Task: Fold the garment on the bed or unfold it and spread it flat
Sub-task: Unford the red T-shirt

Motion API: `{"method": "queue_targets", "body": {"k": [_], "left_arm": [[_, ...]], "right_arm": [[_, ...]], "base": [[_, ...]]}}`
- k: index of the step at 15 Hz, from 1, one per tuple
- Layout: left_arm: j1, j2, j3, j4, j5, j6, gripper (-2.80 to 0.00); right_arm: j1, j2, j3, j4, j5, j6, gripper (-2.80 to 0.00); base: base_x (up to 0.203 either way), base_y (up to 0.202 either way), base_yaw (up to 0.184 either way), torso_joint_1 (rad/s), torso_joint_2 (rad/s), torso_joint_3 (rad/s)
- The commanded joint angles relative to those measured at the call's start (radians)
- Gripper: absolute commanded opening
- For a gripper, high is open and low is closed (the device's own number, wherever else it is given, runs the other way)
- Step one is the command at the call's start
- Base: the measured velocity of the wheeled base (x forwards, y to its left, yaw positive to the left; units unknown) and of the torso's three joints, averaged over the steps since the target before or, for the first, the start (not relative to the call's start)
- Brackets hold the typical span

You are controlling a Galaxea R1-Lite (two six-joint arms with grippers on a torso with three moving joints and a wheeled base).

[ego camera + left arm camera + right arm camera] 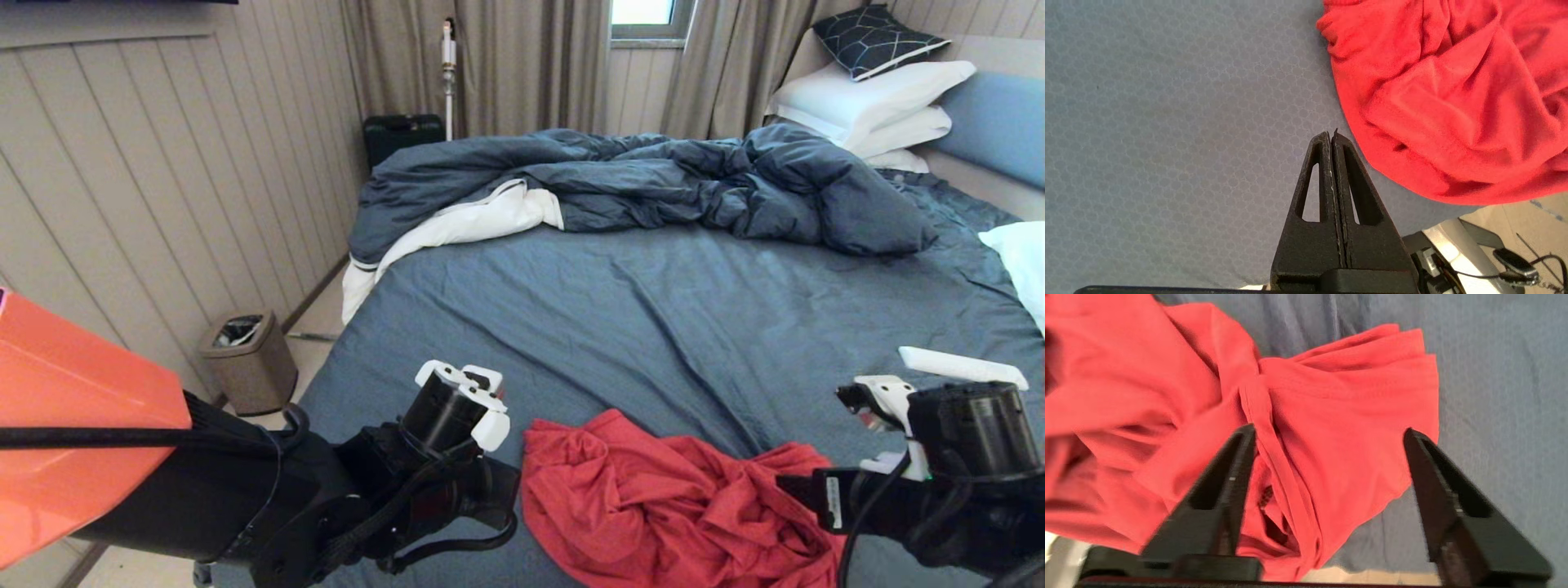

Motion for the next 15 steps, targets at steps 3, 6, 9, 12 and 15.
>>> {"method": "queue_targets", "body": {"k": [3,6,9,12,15], "left_arm": [[0.0,-0.001,-0.003,-0.002,0.002,-0.002,-2.8],[0.0,-0.015,-0.021,-0.002,0.0,-0.002,-2.8],[-0.044,0.037,-0.067,-0.001,-0.003,-0.005,-2.8],[-0.116,0.104,-0.141,0.014,-0.003,0.019,-2.8],[-0.21,0.15,-0.206,0.038,0.01,0.063,-2.8]], "right_arm": [[0.054,0.083,-0.16,0.105,0.0,0.052,0.0],[0.127,0.134,-0.323,0.22,0.0,0.085,0.0],[0.122,0.174,-0.348,0.257,0.004,0.097,0.0],[0.12,0.228,-0.373,0.254,0.035,0.095,0.0],[0.103,0.3,-0.43,0.251,0.052,0.094,0.0]], "base": [[0.0,0.0,0.0,0.0,0.0,0.0],[0.0,0.0,0.0,0.0,0.0,0.0],[0.0,0.0,0.0,0.0,0.0,0.0],[0.0,0.0,0.0,0.0,0.0,0.0],[0.0,0.0,0.0,0.0,0.0,0.0]]}}
